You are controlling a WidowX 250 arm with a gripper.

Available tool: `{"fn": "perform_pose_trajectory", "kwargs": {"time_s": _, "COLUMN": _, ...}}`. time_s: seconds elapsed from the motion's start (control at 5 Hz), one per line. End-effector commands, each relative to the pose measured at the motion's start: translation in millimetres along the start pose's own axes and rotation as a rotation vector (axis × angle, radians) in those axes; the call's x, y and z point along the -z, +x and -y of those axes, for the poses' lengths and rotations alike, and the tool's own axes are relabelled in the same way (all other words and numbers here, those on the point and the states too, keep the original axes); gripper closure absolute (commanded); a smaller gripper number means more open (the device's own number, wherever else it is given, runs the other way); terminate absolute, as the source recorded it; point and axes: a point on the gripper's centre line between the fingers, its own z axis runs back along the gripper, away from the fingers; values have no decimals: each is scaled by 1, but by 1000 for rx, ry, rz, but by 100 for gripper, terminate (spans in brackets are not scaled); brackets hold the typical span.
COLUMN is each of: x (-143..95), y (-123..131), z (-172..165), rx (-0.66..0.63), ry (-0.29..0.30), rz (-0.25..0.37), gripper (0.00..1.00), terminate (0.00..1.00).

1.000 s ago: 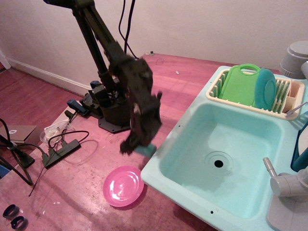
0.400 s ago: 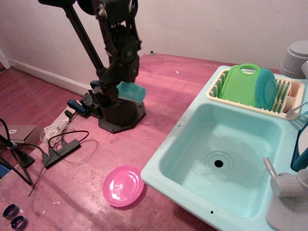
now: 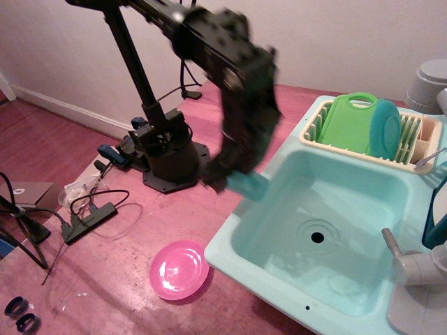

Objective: Put cup from anywhere into sink

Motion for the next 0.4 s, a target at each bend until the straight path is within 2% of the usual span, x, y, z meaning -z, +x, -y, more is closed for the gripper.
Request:
{"fn": "perform_pose_trajectory", "kwargs": {"time_s": 0.0, "x": -4, "y": 24, "z": -3, "rx": -11, "ry": -16, "rz": 61, "gripper": 100, "terminate": 0}}
{"fn": "perform_pose_trajectory", "kwargs": {"time_s": 0.2, "x": 2, "y": 35, "z": -5, "rx": -23, "ry": -25, "rz": 79, "gripper": 100, "terminate": 0}}
